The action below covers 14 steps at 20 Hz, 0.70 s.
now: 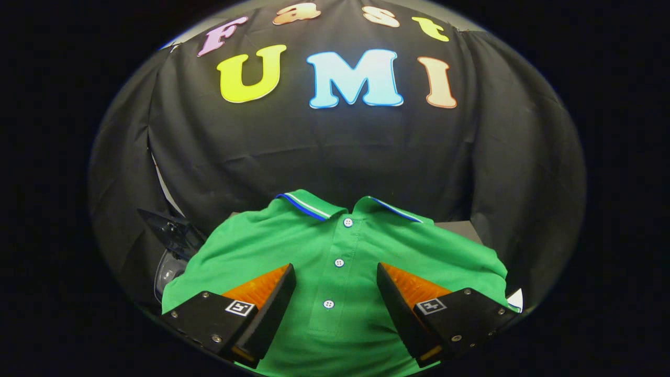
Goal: Put the clothes into the washing machine and then close the washing machine lid.
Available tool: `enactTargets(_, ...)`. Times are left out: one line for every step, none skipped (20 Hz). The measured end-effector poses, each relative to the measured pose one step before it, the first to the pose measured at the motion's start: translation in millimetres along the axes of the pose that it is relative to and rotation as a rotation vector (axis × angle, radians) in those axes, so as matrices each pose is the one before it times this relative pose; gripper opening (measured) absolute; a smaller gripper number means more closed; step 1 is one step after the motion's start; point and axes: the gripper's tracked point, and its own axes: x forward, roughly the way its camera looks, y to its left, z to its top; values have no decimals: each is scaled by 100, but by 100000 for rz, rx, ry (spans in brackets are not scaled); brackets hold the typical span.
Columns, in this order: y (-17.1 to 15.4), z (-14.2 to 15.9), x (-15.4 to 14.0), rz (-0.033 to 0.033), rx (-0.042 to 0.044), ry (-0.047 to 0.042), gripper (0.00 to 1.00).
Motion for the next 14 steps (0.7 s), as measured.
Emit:
enactTargets(65, 178, -134, 469, -152, -297, 96)
enactTargets(38, 20, 292, 308, -99, 462, 97)
enactTargets(118, -164, -288, 209, -303, -7, 96)
enactTargets(102, -80, -28, 43, -192, 521, 97)
enactTargets(32, 90, -124, 110, -353, -183, 96)
enactTargets(-76, -24, -73, -145, 171, 572, 95)
enactTargets(-18, 111, 98, 111, -218, -84, 93)
enactTargets(304, 77, 29, 557, -346, -77, 86)
enactTargets(327, -219, -16, 805, -391, 148, 82)
enactTargets(275, 50, -50, 1445, -696, -205, 75)
enactTargets(296, -53, -29, 1994, -910, -101, 70)
enactTargets(560, 139, -35, 3020, -1238, -385, 60)
enactTargets(499, -25, -42, 2483, -1171, -684, 53)
enactTargets(197, 100, -41, 1339, -497, -524, 36)
